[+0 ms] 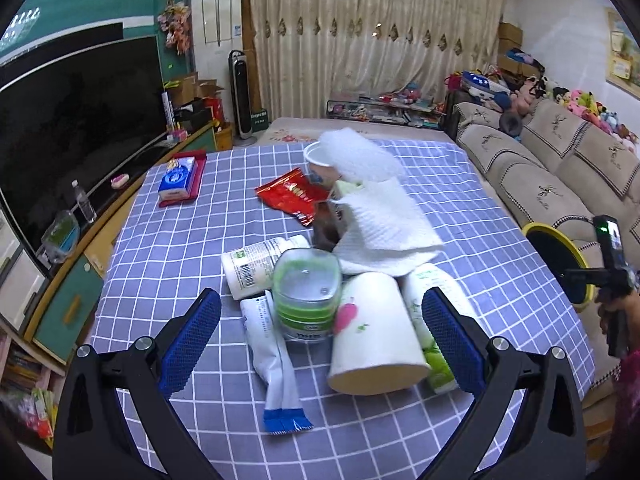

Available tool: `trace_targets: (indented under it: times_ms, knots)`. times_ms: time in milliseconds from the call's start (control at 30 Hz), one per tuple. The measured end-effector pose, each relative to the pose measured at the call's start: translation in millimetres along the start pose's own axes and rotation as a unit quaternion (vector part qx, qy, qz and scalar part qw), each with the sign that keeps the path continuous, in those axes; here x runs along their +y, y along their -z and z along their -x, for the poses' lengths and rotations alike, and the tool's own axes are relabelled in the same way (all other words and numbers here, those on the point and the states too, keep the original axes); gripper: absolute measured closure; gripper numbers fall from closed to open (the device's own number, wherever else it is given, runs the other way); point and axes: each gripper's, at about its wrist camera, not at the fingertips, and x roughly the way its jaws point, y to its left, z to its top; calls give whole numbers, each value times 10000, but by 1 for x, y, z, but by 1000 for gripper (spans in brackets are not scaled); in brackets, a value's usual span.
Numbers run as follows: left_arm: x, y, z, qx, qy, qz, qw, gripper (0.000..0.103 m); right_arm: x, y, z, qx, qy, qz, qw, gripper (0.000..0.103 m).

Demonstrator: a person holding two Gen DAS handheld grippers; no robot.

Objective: Collect trash
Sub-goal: 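Carry the carton over the yellow bin and open the right tool, then grasp the green-lidded plastic jar with the left tool while right tool withdraws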

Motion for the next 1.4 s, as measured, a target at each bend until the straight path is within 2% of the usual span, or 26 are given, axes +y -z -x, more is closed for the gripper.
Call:
trace_targets:
  times_ms: [133,267,400,667,867,933,1000,1167,1300,1400]
  knots:
    - [2,-2,-17,78,13,-92,9999,7,18,6,14,-112,-140,89,9998,47]
    - [8,-3,-39,268,55,-106,9996,29,24,2,19,-175,-152,194,9995,43]
    - [17,-1,-56,479,189,-17,9987,36,30,1,16,-189,-150,231,9994,43]
    - [25,-1,-83,550,354,-243,9976,38,35,9,9,-98,-147,257,9995,43]
    - [35,-5,-101,650,542,-143,9963,38,38,11,6,-84,-131,269,9995,43]
    - [37,-6,-105,679,624,-120,9957,42,38,11,6,-87,-134,264,9995,43]
    - [39,-7,-107,710,737,-64,9947,53,39,12,7,-101,-138,266,9995,43]
    - [34,-6,-89,606,529,-169,9966,53,38,13,14,-190,-185,259,9993,43]
    - [27,-10,-60,437,378,-271,9980,53,39,15,21,-274,-267,264,9989,43]
    - [18,-16,-33,234,403,-374,9982,53,41,16,27,-354,-323,286,9984,43]
